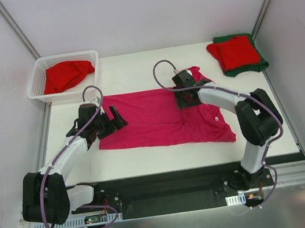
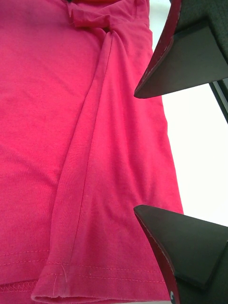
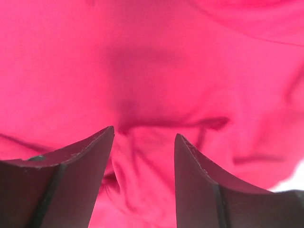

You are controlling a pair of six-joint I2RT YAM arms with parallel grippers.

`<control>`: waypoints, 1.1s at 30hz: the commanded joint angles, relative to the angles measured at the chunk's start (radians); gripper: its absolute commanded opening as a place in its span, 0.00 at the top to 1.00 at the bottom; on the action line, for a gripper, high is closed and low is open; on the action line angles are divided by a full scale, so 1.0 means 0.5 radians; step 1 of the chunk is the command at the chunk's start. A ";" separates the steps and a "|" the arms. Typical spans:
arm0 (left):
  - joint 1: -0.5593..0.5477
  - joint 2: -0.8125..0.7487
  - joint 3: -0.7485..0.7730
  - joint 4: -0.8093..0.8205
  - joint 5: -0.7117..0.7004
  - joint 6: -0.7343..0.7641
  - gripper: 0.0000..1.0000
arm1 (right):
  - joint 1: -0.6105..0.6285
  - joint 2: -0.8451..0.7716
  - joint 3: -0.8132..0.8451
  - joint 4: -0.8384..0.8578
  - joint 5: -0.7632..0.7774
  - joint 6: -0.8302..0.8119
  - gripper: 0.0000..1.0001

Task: Fold and stack the t-shirts
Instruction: Fold the flattened tshirt in 1/3 of the way

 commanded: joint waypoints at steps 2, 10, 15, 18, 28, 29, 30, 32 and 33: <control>0.019 -0.065 -0.022 0.051 0.016 0.000 0.04 | 0.004 -0.428 -0.059 -0.127 0.247 0.011 0.44; 0.019 -0.077 -0.028 0.051 0.037 -0.006 0.04 | -0.005 -0.591 -0.295 -0.219 0.186 0.158 0.99; 0.019 -0.090 -0.031 0.048 0.049 -0.003 0.04 | -0.005 -0.521 -0.469 -0.189 0.069 0.241 0.99; 0.019 -0.093 -0.037 0.051 0.049 0.000 0.04 | -0.005 -0.496 -0.552 -0.130 0.017 0.272 0.99; 0.019 -0.077 -0.019 0.051 0.049 0.006 0.04 | -0.005 -0.358 -0.498 -0.133 0.130 0.235 0.99; 0.019 -0.074 -0.019 0.051 0.049 0.003 0.04 | -0.005 -0.340 -0.491 -0.136 0.158 0.235 0.99; 0.019 -0.068 -0.019 0.051 0.049 0.006 0.04 | -0.005 -0.328 -0.479 -0.148 0.176 0.220 0.99; 0.019 -0.062 -0.019 0.051 0.052 0.003 0.04 | -0.005 -0.282 -0.439 -0.170 0.213 0.214 0.99; 0.019 -0.062 -0.016 0.051 0.055 0.006 0.04 | -0.005 -0.266 -0.433 -0.182 0.225 0.211 0.99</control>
